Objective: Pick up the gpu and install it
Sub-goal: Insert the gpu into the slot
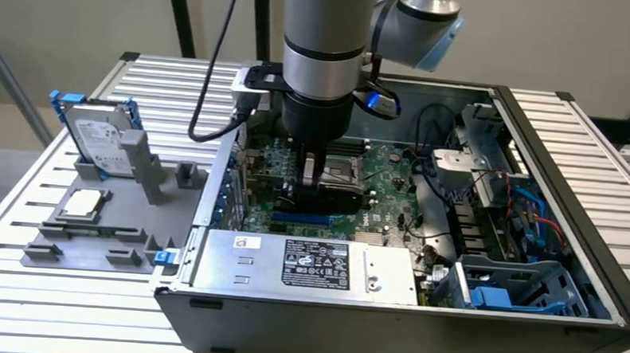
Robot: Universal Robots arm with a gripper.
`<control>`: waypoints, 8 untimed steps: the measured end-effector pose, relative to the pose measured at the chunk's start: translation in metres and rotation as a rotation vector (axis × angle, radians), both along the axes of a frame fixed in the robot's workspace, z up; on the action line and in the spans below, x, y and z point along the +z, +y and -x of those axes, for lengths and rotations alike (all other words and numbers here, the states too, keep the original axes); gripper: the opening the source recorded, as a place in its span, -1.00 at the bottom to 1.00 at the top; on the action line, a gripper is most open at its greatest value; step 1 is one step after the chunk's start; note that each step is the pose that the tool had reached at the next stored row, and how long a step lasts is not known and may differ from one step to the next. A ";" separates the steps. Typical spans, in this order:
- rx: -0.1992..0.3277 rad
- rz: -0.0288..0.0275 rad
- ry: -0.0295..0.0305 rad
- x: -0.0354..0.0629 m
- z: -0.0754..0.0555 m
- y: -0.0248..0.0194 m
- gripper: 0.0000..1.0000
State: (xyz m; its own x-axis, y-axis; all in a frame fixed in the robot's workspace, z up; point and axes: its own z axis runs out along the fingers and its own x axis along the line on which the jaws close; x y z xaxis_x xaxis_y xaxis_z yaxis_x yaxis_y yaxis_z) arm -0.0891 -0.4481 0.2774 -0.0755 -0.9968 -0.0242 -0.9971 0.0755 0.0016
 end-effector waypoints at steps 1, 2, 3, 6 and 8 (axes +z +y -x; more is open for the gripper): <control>0.000 0.0000 0.0009 -0.0006 0.001 0.0000 -0.44; 0.000 0.0002 0.0021 -0.0011 0.001 0.0000 -0.44; 0.000 0.0000 0.0030 -0.0018 0.002 0.0000 -0.44; 0.000 0.0000 0.0044 -0.0034 0.002 0.0000 -0.44; 0.000 0.0000 0.0049 -0.0044 0.002 0.0001 -0.44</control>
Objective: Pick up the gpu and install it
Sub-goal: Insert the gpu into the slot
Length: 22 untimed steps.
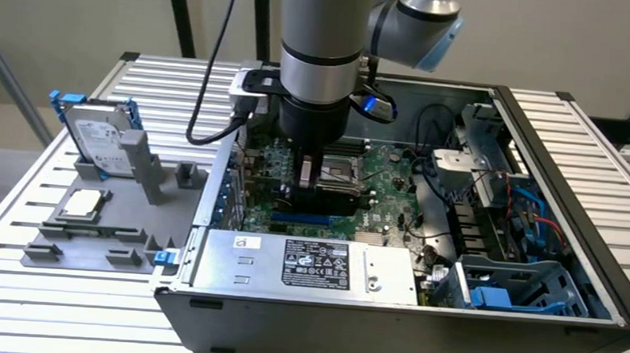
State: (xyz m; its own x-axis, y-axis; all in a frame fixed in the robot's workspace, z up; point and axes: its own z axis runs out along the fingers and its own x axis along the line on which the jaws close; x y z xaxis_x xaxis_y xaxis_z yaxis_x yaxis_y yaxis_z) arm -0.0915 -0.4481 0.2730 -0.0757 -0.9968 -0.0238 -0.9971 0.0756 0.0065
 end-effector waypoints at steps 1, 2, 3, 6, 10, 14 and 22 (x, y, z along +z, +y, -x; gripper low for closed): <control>0.000 0.0001 0.0003 -0.0005 0.000 0.0000 -0.44; 0.000 0.0000 0.0004 -0.0012 0.001 0.0000 -0.44; 0.000 0.0000 0.0006 -0.0020 0.001 0.0000 -0.44; 0.000 0.0000 0.0009 -0.0048 0.002 0.0002 -0.44; 0.000 0.0000 0.0011 -0.0084 0.005 0.0012 -0.44; 0.000 0.0001 0.0017 -0.0100 0.006 0.0036 -0.44; 0.000 0.0000 0.0029 -0.0106 0.003 0.0047 -0.44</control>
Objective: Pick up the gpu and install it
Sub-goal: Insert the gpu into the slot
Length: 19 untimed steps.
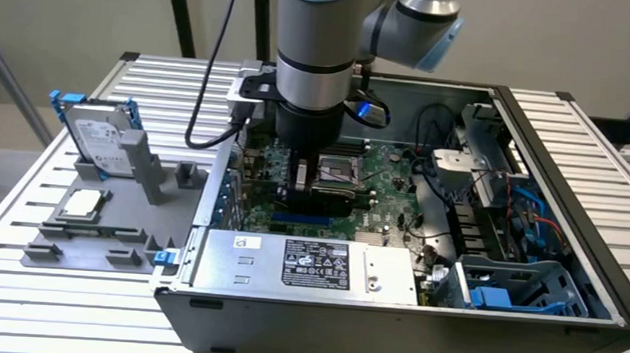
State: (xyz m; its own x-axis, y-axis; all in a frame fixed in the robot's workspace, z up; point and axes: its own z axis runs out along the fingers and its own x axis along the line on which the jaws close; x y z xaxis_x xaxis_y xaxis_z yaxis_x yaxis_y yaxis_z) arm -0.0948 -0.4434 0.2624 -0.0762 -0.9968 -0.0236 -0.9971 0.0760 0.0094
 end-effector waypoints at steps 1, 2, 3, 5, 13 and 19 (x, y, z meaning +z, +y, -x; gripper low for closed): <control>0.000 -0.0001 -0.0001 -0.0001 -0.001 0.0000 -0.44; 0.000 0.0000 -0.0001 0.0000 -0.002 -0.0001 -0.44; 0.000 0.0000 -0.0001 -0.0001 -0.002 -0.0001 -0.44; -0.001 0.0002 0.0000 -0.0002 -0.002 -0.0001 -0.44; -0.001 0.0005 0.0000 -0.0024 0.001 -0.0006 -0.44; 0.000 0.0009 0.0000 -0.0059 0.001 -0.0006 -0.44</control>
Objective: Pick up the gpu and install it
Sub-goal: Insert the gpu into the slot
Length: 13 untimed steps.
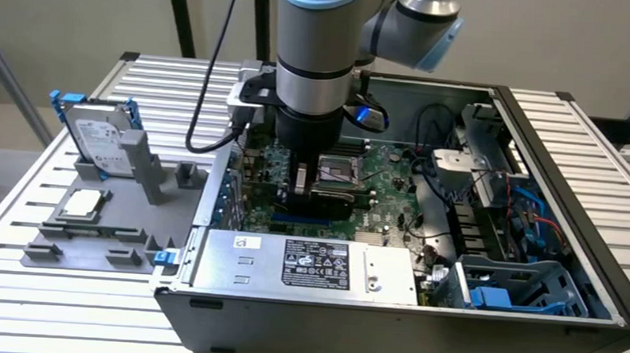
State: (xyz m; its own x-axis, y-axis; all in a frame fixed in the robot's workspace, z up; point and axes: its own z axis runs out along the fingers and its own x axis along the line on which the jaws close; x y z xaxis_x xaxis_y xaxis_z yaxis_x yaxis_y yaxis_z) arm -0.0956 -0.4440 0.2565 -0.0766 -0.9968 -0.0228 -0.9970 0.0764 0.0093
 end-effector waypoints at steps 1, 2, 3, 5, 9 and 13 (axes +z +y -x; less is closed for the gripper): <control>0.000 0.0000 0.0001 -0.0003 0.000 0.0000 -0.44; 0.000 0.0002 0.0001 -0.0005 0.000 0.0000 -0.44; 0.000 0.0003 0.0001 -0.0005 0.000 0.0000 -0.44; 0.000 0.0003 0.0001 -0.0006 0.000 0.0000 -0.44; 0.003 0.0000 -0.0004 -0.0005 0.001 0.0000 -0.44; 0.007 0.0002 -0.0009 0.0012 0.001 0.0001 -0.44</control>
State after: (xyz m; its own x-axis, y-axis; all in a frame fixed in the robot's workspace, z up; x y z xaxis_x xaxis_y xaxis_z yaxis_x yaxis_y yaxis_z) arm -0.0964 -0.4439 0.2577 -0.0697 -0.9973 -0.0227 -0.9975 0.0695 0.0084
